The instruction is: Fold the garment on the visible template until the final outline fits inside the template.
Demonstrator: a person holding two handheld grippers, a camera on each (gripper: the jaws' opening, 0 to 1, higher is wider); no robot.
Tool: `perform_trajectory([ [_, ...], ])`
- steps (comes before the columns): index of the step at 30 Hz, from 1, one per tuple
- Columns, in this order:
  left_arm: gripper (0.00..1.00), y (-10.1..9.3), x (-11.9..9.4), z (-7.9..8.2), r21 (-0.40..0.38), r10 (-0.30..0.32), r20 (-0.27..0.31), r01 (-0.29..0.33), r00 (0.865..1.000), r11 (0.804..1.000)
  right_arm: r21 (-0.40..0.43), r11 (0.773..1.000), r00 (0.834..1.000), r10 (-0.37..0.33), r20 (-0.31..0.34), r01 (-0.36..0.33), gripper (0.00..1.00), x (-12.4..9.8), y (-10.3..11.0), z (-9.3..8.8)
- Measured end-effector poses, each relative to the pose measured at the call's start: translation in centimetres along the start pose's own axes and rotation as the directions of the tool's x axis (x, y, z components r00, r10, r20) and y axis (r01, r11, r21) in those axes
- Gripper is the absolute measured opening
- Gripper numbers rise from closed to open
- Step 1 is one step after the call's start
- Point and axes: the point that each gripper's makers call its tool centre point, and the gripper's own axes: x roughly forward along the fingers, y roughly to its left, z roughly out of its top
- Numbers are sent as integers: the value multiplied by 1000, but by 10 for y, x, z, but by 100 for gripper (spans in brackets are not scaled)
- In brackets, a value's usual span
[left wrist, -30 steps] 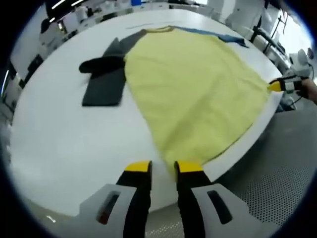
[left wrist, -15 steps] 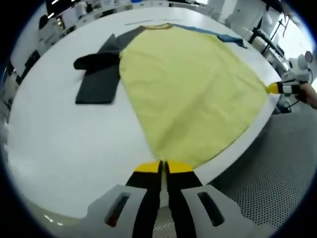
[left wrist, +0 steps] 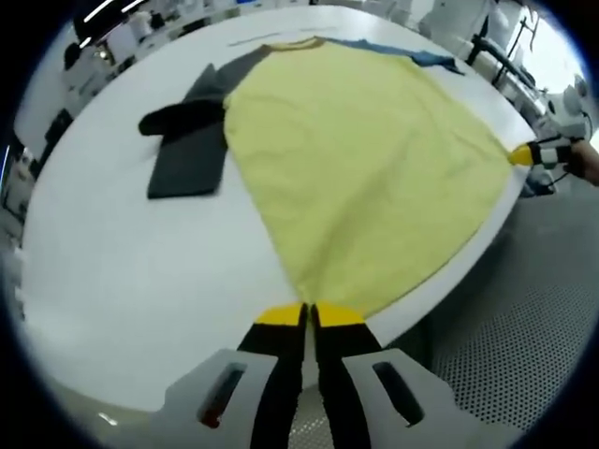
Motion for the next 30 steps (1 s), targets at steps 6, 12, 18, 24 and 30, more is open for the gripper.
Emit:
perform_trajectory([
  [6,6,1,0,2,55,7,14,-8,1000,998,25,998,997,-51,56,49,8,-8,-11,10],
  [12,27,-1,-3,5,9,-22,40,22,999,1000,101,993,989,-79,127,67,18,-19,-26,26],
  [18,37,-6,-10,21,-61,-41,147,50,988,997,155,985,976,-105,189,75,22,-29,-38,45],
  [24,51,-5,-23,33,-69,-35,224,51,974,996,163,982,968,-127,217,93,31,-34,-53,64],
  [30,69,0,-32,41,-67,-11,274,30,962,997,195,974,957,-159,244,112,40,-36,-74,86],
])
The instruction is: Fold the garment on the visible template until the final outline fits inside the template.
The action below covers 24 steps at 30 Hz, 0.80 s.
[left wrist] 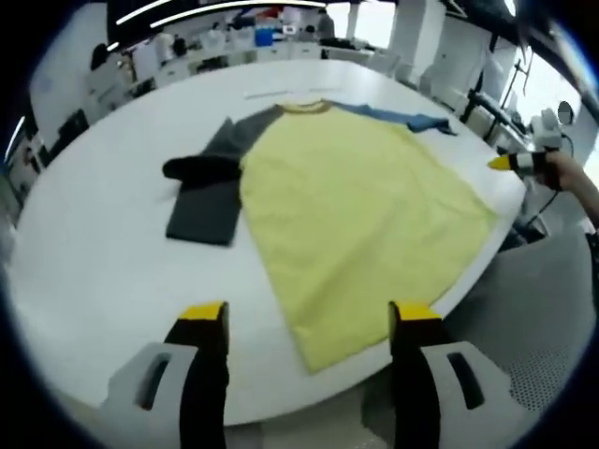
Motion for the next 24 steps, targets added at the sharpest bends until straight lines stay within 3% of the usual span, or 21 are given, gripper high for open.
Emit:
perform_trajectory([
  [7,87,-1,-5,13,21,25,53,-27,998,999,44,999,998,-32,46,30,42,13,-24,34],
  [14,89,-1,-5,22,6,39,70,-39,997,999,62,996,995,-65,71,60,42,31,-50,64],
  [24,97,1,-1,44,87,53,131,-65,990,994,156,981,989,-126,77,113,39,61,-80,89],
])
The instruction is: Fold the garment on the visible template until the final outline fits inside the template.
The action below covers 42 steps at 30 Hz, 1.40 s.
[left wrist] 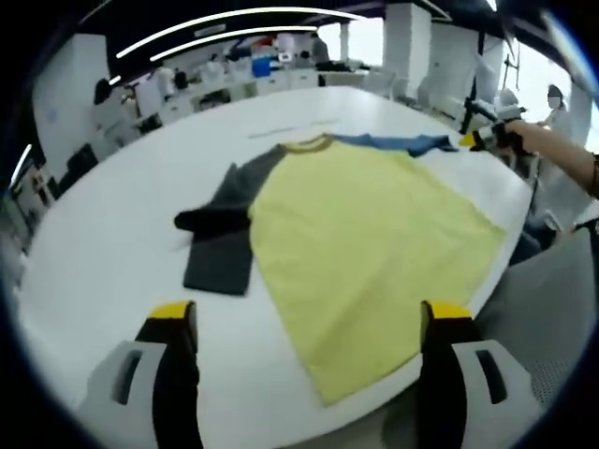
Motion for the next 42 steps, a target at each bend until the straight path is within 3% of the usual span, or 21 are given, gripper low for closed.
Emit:
perform_trajectory([
  [4,96,1,3,5,17,2,13,-2,1000,1000,67,997,999,-39,9,38,35,10,-5,5],
  [8,94,3,10,0,21,11,-12,-11,1000,1000,130,989,997,-78,11,76,35,23,-10,10],
  [14,91,3,14,-8,-1,22,-44,-22,999,1000,157,974,986,-167,5,165,31,41,-20,14],
  [20,88,9,14,-10,-23,36,-50,-38,998,999,175,961,977,-211,-31,213,30,53,-24,13],
  [21,87,10,14,-10,-25,38,-50,-39,998,999,149,963,974,-224,-11,224,29,54,-27,18],
  [24,86,13,13,-11,-29,47,-52,-48,998,998,150,959,970,-241,-22,242,28,55,-27,18],
  [28,84,15,13,-15,-34,53,-64,-55,997,998,92,957,962,-272,-30,274,21,53,-33,17],
  [32,83,15,14,-17,-39,51,-69,-54,996,998,-31,952,952,-305,-39,304,12,52,-40,16],
  [36,80,15,14,-19,-49,46,-78,-50,996,998,-16,958,958,-286,-34,285,9,52,-39,15],
  [39,81,13,15,-18,-50,44,-74,-48,996,998,-16,966,965,-258,-37,258,0,55,-35,16],
  [42,81,12,15,-16,-36,44,-74,-47,996,998,-31,970,970,-241,-45,239,0,55,-33,16],
])
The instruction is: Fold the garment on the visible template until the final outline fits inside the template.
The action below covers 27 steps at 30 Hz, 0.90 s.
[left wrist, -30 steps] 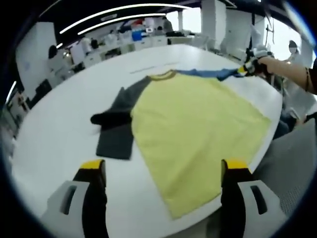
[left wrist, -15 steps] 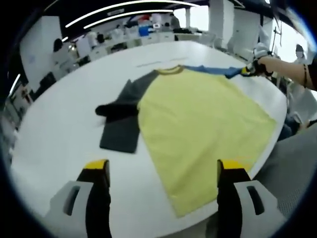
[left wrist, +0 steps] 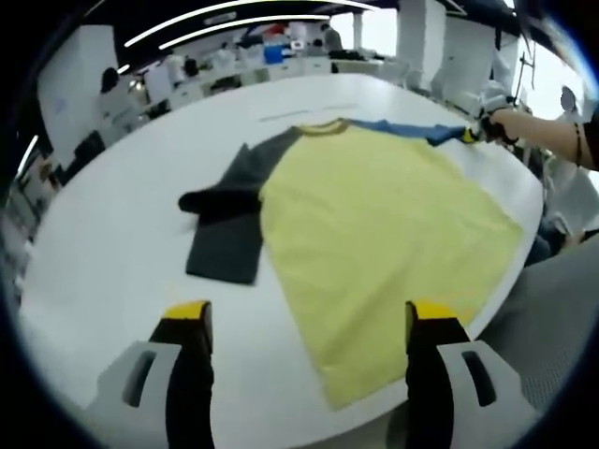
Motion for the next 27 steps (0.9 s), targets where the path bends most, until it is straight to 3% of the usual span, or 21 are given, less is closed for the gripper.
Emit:
perform_trajectory([
  [5,81,2,-4,4,4,3,13,-3,1000,1000,-11,1000,1000,25,-15,-25,0,-5,-5,-1],
  [17,83,5,-6,10,12,-1,33,0,999,1000,-66,996,998,50,-39,-52,0,-27,-38,4],
  [20,83,4,-5,12,13,-7,39,6,999,1000,-108,992,997,53,-55,-59,0,-33,-45,4],
  [27,83,4,-5,16,10,-10,54,9,999,1000,-145,986,994,75,-85,-87,0,-44,-49,4],
])
